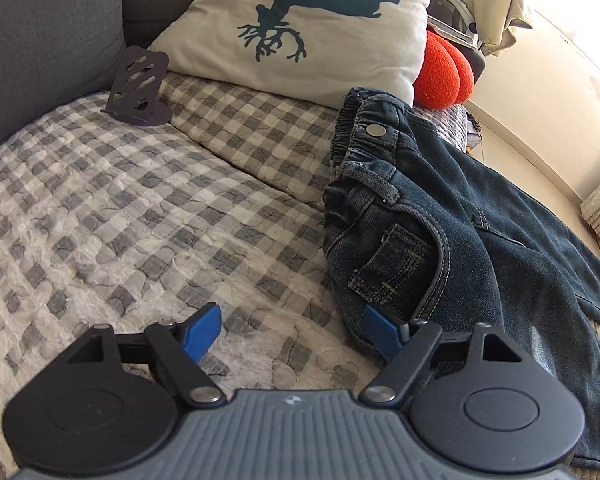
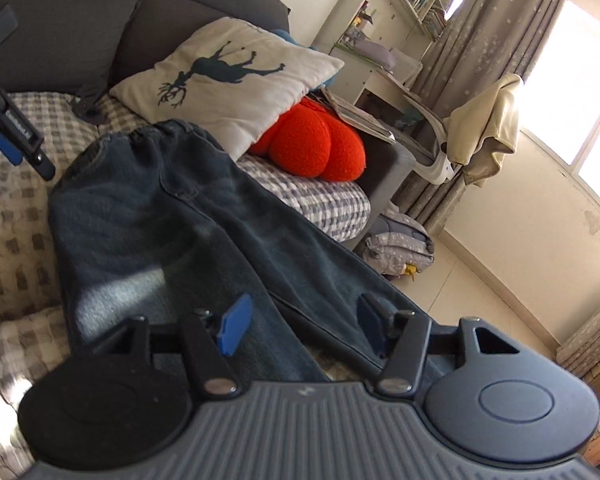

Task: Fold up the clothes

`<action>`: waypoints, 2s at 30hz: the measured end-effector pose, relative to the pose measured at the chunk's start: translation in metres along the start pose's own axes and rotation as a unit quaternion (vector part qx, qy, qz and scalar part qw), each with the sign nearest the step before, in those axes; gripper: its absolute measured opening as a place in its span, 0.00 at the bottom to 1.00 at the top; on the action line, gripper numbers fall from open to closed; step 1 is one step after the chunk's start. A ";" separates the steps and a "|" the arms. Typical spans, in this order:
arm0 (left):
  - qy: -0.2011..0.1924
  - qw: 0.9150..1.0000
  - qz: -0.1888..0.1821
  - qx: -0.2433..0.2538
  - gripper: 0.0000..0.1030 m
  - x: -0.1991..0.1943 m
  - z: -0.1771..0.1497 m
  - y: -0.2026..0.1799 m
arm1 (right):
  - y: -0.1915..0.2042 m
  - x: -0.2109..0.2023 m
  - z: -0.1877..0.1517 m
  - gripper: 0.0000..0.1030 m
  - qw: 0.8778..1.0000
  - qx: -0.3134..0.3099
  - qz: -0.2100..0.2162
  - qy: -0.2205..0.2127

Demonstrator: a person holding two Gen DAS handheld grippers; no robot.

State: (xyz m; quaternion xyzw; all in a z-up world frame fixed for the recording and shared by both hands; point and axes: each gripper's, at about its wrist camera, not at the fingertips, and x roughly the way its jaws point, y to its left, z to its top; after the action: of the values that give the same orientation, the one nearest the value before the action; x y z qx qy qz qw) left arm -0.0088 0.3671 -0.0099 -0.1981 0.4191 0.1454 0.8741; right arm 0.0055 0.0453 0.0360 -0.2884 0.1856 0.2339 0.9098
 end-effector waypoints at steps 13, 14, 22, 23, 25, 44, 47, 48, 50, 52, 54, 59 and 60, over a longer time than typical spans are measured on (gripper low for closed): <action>-0.003 1.000 0.013 -0.018 0.77 0.002 -0.001 0.007 | 0.054 0.018 0.026 0.59 0.985 0.044 0.166 -0.030; -0.005 1.000 0.014 -0.020 0.77 0.003 0.000 0.006 | 0.056 0.019 0.025 0.59 0.982 0.046 0.178 -0.030; -0.015 1.000 0.017 -0.005 0.77 0.014 0.003 -0.015 | 0.099 0.029 0.011 0.56 0.977 -0.025 0.208 -0.023; -0.015 1.000 0.015 0.000 0.77 0.014 0.002 -0.017 | 0.104 0.030 0.011 0.52 0.977 -0.038 0.207 -0.024; -0.014 1.000 0.010 0.007 0.77 0.013 0.000 -0.018 | 0.118 0.033 0.008 0.47 0.979 -0.076 0.187 -0.026; -0.071 0.988 -0.039 0.129 0.77 0.000 -0.015 -0.042 | -0.045 0.100 -0.034 0.05 0.879 0.431 0.190 0.077; -0.076 0.985 -0.039 0.151 0.77 0.001 -0.016 -0.051 | -0.045 0.107 -0.041 0.06 0.863 0.455 0.200 0.086; -0.076 0.985 -0.039 0.153 0.77 0.002 -0.015 -0.052 | -0.044 0.107 -0.041 0.06 0.864 0.453 0.201 0.086; -0.073 0.985 -0.042 0.150 0.77 0.005 -0.013 -0.054 | -0.043 0.107 -0.038 0.06 0.868 0.446 0.201 0.085; -0.071 0.986 -0.050 0.141 0.77 0.006 -0.011 -0.056 | -0.042 0.107 -0.037 0.06 0.870 0.443 0.202 0.085; -0.068 0.988 -0.069 0.123 0.77 0.007 -0.009 -0.056 | -0.041 0.107 -0.038 0.07 0.870 0.442 0.203 0.085; -0.067 0.987 -0.117 0.082 0.77 0.006 -0.006 -0.058 | -0.040 0.107 -0.037 0.07 0.872 0.436 0.204 0.086; -0.066 0.987 -0.125 0.074 0.76 0.007 -0.005 -0.059 | -0.039 0.106 -0.036 0.07 0.873 0.434 0.204 0.086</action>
State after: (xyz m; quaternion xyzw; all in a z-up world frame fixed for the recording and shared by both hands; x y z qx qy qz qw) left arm 0.0173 0.3136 -0.0053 -0.1739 0.3419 0.0162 0.9234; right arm 0.1066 0.0283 -0.0248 0.1613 0.4007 0.2844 0.8559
